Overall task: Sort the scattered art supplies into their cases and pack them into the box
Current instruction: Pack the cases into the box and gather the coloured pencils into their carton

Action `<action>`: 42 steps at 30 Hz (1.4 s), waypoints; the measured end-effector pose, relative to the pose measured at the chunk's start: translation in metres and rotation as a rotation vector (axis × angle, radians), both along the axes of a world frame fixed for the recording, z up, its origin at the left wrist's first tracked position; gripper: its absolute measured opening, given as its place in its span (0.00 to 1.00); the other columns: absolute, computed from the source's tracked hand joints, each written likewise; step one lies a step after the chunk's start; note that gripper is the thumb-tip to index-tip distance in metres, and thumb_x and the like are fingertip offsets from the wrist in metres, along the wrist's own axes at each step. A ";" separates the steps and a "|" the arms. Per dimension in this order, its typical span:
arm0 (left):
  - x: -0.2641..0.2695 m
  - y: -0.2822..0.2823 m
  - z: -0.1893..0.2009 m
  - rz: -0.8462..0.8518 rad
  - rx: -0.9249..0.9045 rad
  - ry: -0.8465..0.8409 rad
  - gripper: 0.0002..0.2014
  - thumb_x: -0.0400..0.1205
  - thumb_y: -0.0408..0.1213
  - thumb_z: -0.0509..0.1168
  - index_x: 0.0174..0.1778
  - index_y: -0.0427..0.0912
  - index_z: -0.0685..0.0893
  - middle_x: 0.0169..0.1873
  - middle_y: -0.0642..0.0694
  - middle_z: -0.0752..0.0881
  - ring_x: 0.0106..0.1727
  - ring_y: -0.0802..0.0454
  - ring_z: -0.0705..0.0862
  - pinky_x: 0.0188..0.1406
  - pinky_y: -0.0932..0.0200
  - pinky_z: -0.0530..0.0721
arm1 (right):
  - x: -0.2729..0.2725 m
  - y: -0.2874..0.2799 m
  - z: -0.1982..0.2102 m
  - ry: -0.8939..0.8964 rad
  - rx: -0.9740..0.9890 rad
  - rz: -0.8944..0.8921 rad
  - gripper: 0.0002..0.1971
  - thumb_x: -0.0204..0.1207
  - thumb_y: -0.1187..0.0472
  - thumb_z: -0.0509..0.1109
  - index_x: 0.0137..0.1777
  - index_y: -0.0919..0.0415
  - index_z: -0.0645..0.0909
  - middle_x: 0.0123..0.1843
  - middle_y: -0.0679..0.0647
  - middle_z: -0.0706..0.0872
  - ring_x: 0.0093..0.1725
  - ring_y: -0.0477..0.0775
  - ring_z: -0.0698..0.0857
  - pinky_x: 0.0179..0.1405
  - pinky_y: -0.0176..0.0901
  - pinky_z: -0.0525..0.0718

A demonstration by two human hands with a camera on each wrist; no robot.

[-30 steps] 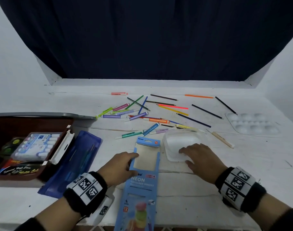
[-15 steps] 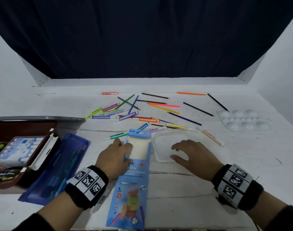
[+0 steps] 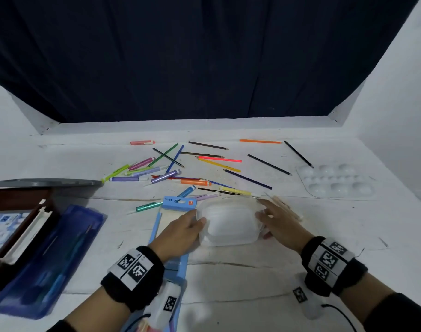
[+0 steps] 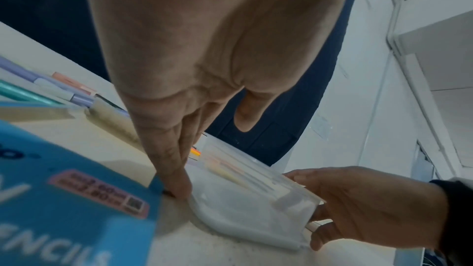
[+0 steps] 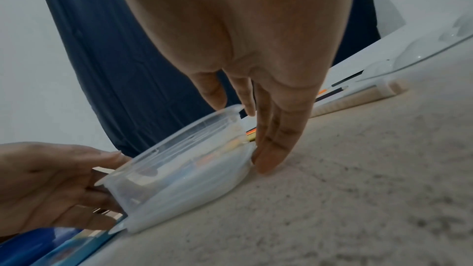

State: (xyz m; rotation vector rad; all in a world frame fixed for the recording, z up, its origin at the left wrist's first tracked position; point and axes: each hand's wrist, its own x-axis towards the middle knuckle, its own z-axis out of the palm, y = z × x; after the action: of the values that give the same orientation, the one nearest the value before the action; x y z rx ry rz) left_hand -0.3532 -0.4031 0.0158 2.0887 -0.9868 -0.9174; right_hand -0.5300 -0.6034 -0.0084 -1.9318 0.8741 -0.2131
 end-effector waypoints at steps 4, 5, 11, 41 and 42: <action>-0.005 -0.006 0.004 0.021 0.053 -0.052 0.15 0.90 0.50 0.53 0.70 0.53 0.78 0.57 0.49 0.89 0.58 0.50 0.86 0.63 0.47 0.84 | -0.002 -0.005 0.001 0.003 -0.008 0.061 0.24 0.85 0.59 0.64 0.80 0.53 0.69 0.52 0.47 0.80 0.40 0.55 0.90 0.43 0.53 0.92; -0.006 -0.006 0.004 0.022 0.063 -0.063 0.15 0.90 0.49 0.53 0.68 0.52 0.79 0.56 0.49 0.89 0.57 0.50 0.87 0.62 0.47 0.84 | -0.004 -0.006 0.002 0.012 -0.011 0.078 0.24 0.84 0.58 0.65 0.80 0.54 0.68 0.52 0.47 0.79 0.39 0.55 0.90 0.42 0.52 0.92; -0.023 -0.009 -0.009 0.044 0.075 -0.144 0.19 0.78 0.50 0.56 0.55 0.47 0.86 0.49 0.47 0.91 0.52 0.45 0.88 0.59 0.40 0.86 | -0.030 -0.015 0.006 0.067 0.043 0.165 0.27 0.83 0.60 0.67 0.81 0.55 0.65 0.53 0.46 0.74 0.36 0.56 0.90 0.42 0.54 0.92; -0.057 -0.032 0.001 -0.022 0.071 0.039 0.11 0.89 0.45 0.60 0.65 0.61 0.78 0.50 0.50 0.91 0.50 0.53 0.90 0.62 0.51 0.86 | -0.075 -0.039 0.032 0.208 0.168 0.251 0.14 0.83 0.53 0.68 0.66 0.57 0.77 0.52 0.58 0.85 0.37 0.56 0.92 0.47 0.49 0.92; -0.053 -0.033 -0.001 -0.019 0.069 0.053 0.12 0.89 0.46 0.60 0.67 0.58 0.80 0.51 0.50 0.91 0.51 0.53 0.90 0.63 0.48 0.86 | -0.074 -0.040 0.033 0.214 0.179 0.253 0.12 0.84 0.55 0.66 0.64 0.56 0.78 0.51 0.58 0.86 0.38 0.57 0.93 0.48 0.52 0.92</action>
State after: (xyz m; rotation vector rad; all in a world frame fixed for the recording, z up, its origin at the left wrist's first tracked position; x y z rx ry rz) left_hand -0.4062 -0.4357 0.0147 2.1036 -0.9619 -1.0248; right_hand -0.6040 -0.6438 0.0246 -1.8962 0.7482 0.2192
